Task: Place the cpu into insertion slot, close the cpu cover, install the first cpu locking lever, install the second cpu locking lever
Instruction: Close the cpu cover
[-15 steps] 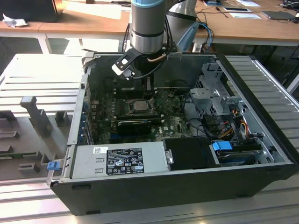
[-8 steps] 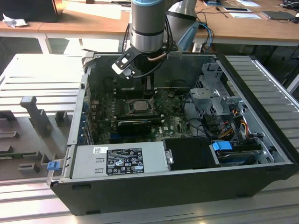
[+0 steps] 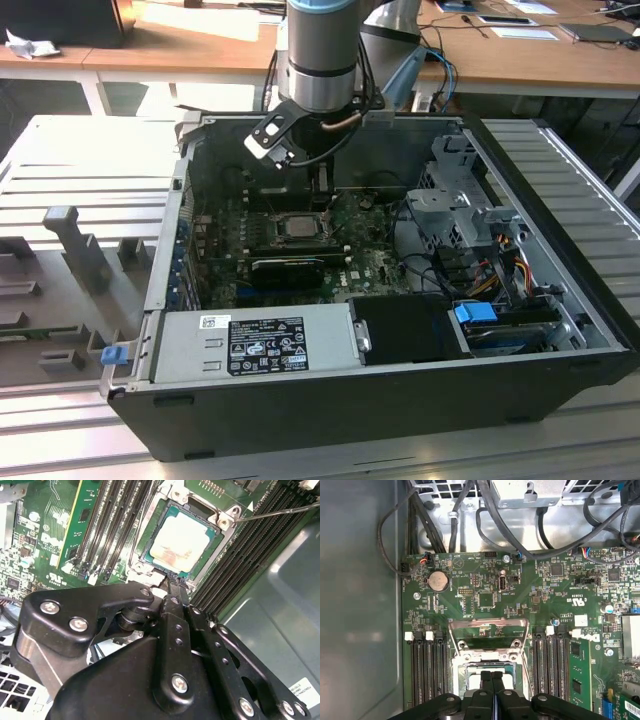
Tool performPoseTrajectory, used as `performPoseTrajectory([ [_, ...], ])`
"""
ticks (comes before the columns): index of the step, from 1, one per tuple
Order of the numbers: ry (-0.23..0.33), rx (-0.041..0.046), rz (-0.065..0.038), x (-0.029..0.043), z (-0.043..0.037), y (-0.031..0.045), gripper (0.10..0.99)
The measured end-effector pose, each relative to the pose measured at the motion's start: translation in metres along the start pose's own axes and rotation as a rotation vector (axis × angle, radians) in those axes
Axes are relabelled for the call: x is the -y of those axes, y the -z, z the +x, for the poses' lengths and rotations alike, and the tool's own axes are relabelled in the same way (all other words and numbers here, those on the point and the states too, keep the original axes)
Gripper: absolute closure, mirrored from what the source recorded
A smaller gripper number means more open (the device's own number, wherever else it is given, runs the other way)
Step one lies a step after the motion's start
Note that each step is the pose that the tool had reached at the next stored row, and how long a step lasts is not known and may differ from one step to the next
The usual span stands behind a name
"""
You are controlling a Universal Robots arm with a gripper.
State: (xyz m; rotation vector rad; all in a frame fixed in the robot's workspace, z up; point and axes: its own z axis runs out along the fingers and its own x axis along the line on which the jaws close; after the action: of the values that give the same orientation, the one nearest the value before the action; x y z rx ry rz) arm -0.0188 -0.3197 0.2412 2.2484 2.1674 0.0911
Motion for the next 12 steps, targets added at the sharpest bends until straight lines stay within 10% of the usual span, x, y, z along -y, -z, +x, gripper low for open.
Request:
performPoseTrajectory([
  [12, 0.000, 0.0037, 0.000, -0.0011, 0.0016, 0.0076, 0.980],
])
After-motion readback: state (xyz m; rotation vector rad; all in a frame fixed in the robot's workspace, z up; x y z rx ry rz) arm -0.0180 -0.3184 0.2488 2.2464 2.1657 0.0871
